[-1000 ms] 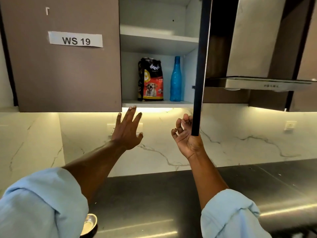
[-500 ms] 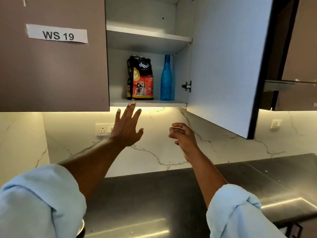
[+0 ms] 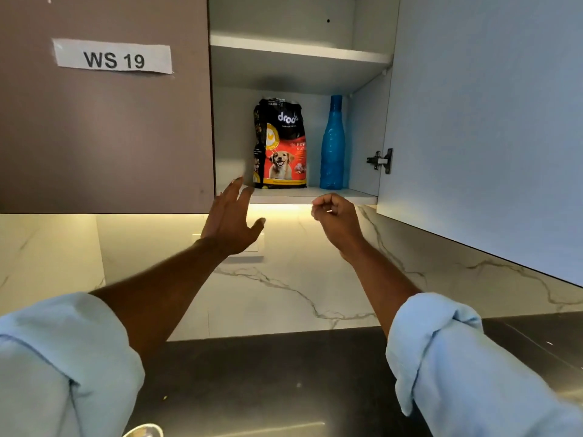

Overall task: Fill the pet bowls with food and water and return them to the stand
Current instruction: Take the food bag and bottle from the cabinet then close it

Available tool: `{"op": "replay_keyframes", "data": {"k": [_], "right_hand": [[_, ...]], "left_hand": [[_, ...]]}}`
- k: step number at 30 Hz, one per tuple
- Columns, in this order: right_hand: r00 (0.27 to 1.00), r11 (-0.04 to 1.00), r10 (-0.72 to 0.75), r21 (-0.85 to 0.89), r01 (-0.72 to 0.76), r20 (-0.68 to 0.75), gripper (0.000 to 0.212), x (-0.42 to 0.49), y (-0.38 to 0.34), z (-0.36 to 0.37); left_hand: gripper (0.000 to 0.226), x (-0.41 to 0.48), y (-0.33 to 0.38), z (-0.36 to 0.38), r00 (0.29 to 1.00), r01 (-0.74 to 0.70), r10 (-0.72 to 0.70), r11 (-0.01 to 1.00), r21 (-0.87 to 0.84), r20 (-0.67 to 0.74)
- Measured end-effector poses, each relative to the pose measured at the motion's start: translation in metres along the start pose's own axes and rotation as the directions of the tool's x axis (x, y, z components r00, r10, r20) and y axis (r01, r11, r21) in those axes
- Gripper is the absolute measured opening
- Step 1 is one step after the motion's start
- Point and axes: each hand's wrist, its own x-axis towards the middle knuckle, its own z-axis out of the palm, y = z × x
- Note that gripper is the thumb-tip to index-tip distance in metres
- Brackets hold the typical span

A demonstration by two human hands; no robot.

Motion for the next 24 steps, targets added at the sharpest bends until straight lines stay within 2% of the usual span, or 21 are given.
{"op": "replay_keyframes", "data": {"k": [7, 10, 13, 15, 19, 21, 24], "right_hand": [[0.997, 0.997, -0.062, -0.042, 0.064, 0.044, 0.012, 0.078, 0.012, 0.03], [0.995, 0.993, -0.096, -0.074, 0.096, 0.006, 0.015, 0.11, 0.021, 0.039], [0.974, 0.973, -0.197, -0.142, 0.18, -0.111, 0.014, 0.139, 0.029, 0.046], [0.962, 0.955, -0.243, -0.206, 0.215, -0.123, 0.016, 0.15, 0.032, 0.048], [0.975, 0.873, -0.155, -0.44, 0.211, 0.161, 0.037, 0.168, 0.033, 0.049], [0.966, 0.893, -0.109, -0.404, 0.199, 0.234, 0.037, 0.176, 0.027, 0.054], [0.959, 0.935, 0.018, -0.345, 0.084, 0.281, 0.044, 0.2, 0.024, 0.064]], "left_hand": [[0.074, 0.054, -0.029, 0.02, 1.0, -0.004, 0.005, 0.988, -0.153, 0.01], [0.069, 0.077, -0.034, 0.033, 1.0, 0.003, -0.004, 0.967, -0.256, -0.004], [0.041, 0.103, -0.035, 0.046, 0.998, -0.014, -0.006, 0.94, -0.341, -0.057], [0.026, 0.119, -0.037, 0.052, 0.998, 0.019, -0.043, 0.928, -0.372, -0.056], [0.037, 0.153, -0.034, 0.054, 0.983, 0.18, -0.155, 0.898, -0.402, 0.095], [0.042, 0.172, -0.035, 0.055, 0.957, 0.286, -0.233, 0.848, -0.446, 0.171], [0.058, 0.197, -0.044, 0.063, 0.882, 0.466, -0.349, 0.738, -0.488, 0.316]]}}
